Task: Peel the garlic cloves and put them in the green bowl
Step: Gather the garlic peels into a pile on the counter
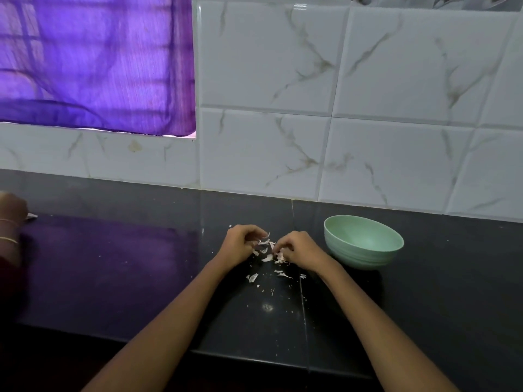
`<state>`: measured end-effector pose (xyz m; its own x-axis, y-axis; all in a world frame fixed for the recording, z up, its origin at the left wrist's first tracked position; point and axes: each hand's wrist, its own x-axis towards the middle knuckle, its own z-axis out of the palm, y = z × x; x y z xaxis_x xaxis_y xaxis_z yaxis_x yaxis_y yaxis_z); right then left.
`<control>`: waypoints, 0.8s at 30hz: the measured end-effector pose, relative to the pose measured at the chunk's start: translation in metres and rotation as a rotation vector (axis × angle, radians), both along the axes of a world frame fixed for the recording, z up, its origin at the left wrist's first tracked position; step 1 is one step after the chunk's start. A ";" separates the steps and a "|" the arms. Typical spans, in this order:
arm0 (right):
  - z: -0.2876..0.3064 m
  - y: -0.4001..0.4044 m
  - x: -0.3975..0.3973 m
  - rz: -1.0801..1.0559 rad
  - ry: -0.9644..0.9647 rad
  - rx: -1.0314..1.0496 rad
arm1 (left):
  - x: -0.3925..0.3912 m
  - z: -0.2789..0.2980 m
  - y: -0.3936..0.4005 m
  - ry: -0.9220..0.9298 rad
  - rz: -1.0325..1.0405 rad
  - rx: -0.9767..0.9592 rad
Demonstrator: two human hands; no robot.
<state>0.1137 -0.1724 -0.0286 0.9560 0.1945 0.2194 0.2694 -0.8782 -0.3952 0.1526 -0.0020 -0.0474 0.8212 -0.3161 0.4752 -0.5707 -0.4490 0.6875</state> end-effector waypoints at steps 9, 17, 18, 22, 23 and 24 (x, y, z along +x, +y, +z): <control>-0.001 -0.020 -0.012 -0.042 -0.188 0.592 | 0.003 -0.003 0.001 0.029 -0.044 -0.008; -0.004 -0.011 -0.022 -0.019 -0.189 0.505 | -0.005 -0.005 0.004 0.136 -0.050 -0.158; -0.004 -0.011 -0.023 -0.026 -0.221 0.552 | -0.006 -0.007 0.003 0.131 -0.048 -0.161; -0.001 -0.008 -0.028 -0.038 -0.268 0.804 | -0.011 -0.009 0.001 0.111 -0.019 -0.196; 0.000 -0.008 -0.029 -0.053 -0.282 0.788 | -0.011 -0.008 0.002 0.094 -0.003 -0.183; 0.000 -0.008 -0.030 -0.079 -0.297 0.736 | -0.012 -0.008 0.003 0.072 0.021 -0.157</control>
